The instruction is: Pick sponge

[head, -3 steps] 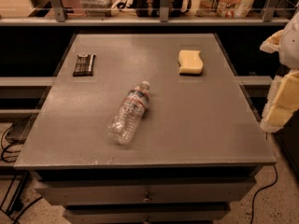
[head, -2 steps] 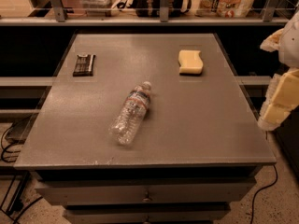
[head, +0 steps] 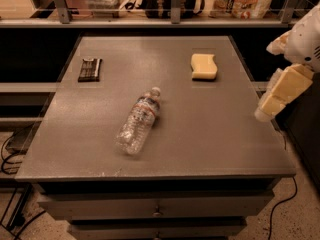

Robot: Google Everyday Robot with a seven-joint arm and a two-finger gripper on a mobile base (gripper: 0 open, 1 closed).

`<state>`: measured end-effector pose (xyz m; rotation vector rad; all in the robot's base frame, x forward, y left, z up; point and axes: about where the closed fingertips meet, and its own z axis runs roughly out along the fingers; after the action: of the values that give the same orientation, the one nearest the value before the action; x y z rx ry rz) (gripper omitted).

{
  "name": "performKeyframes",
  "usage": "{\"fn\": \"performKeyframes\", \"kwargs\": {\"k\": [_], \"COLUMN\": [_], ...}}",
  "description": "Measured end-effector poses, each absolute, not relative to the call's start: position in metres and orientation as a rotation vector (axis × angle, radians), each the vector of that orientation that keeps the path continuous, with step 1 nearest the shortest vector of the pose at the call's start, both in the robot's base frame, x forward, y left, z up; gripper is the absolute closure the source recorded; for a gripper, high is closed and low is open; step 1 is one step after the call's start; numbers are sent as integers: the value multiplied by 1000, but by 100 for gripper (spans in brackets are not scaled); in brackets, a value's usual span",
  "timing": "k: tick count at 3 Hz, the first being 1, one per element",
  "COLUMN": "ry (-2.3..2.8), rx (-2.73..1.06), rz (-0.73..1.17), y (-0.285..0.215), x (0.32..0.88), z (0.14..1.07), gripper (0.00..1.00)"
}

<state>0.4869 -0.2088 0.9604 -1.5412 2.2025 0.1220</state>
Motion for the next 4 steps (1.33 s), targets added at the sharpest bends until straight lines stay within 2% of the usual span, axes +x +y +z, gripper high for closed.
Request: {"fn": "performKeyframes", "kwargs": {"k": [1, 2, 4], "ry": [2184, 2173, 2172], "rx": [-1426, -1337, -1288], "rz": [208, 217, 248], "y": [-207, -191, -182], "x": [522, 553, 562], "z": [954, 950, 940], "gripper": [0, 0, 0]}}
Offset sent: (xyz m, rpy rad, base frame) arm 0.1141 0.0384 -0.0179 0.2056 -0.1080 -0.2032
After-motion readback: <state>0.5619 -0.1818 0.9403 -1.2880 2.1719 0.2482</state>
